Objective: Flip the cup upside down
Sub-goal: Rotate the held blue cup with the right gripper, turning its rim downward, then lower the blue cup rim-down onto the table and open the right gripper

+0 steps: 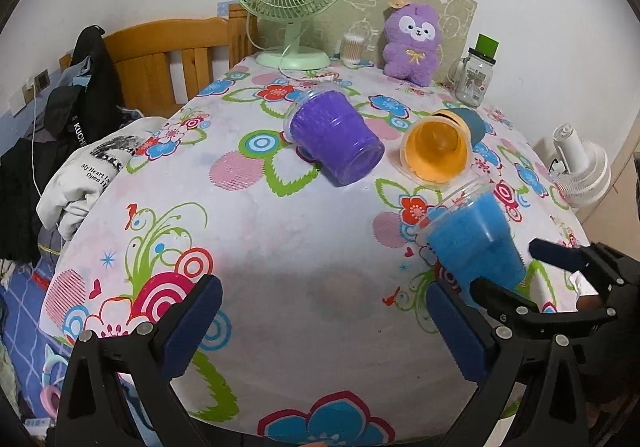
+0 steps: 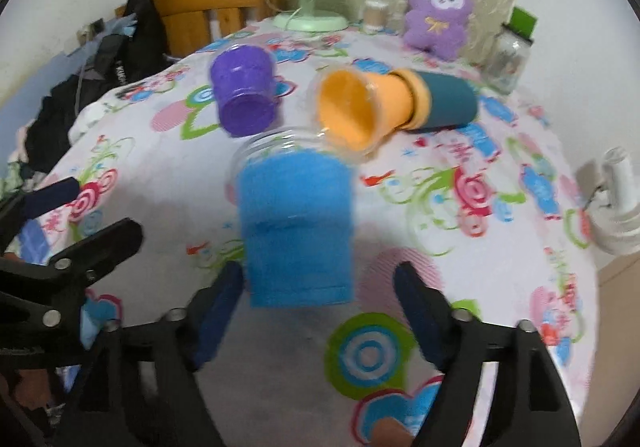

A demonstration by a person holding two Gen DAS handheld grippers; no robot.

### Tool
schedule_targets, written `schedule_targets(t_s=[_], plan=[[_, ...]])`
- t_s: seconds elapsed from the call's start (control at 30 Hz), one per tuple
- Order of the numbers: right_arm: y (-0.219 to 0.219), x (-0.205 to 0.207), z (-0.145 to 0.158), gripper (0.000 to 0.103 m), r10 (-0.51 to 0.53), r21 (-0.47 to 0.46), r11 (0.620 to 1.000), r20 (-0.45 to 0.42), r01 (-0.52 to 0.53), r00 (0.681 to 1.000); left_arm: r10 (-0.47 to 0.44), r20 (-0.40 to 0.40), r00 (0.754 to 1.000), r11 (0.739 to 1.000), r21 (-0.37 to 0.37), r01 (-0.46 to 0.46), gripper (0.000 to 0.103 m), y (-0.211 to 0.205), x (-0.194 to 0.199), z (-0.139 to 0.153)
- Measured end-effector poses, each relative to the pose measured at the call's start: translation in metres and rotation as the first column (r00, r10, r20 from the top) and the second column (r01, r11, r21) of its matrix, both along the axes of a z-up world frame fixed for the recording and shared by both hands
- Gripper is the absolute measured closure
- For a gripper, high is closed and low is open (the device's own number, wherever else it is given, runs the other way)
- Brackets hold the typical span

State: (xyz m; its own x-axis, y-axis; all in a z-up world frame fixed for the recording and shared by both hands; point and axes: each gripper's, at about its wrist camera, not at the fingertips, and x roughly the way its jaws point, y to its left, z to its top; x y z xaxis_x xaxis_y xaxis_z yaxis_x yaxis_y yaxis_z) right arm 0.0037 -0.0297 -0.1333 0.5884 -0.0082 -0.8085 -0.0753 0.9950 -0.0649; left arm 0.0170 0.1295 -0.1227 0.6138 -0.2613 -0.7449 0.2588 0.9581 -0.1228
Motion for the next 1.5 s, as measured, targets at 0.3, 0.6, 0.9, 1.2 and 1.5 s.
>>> schedule_targets(t_s=[0.3,0.6,0.9,1.2,1.5], plan=[[-0.032,-0.022,0.023,0.009,0.014,-0.005,1.0,0.028,-0.014,1.0,-0.027,0.008,1.0,1.0,-0.015,0.027,0.0,-0.023,-0.003,0.008],[-0.079,-0.05,0.035,0.006,-0.036,-0.021,0.999,0.053,0.037,0.998,-0.111,0.007,0.994,0.993,-0.032,0.111,0.0,-0.077,-0.007,0.013],[-0.115,-0.053,0.027,0.006,-0.102,0.007,0.995,0.044,0.102,0.994,-0.133,-0.013,0.991,0.991,-0.028,0.133,0.0,-0.108,-0.005,0.007],[-0.126,-0.048,0.016,0.006,-0.11,0.023,0.994,0.016,0.11,0.994,-0.111,-0.049,0.993,0.994,-0.012,0.111,0.002,-0.118,0.007,-0.01],[-0.13,-0.042,0.011,0.006,-0.116,0.052,0.992,0.007,0.115,0.993,-0.139,-0.087,0.986,0.99,0.013,0.141,0.038,-0.122,0.008,-0.024]])
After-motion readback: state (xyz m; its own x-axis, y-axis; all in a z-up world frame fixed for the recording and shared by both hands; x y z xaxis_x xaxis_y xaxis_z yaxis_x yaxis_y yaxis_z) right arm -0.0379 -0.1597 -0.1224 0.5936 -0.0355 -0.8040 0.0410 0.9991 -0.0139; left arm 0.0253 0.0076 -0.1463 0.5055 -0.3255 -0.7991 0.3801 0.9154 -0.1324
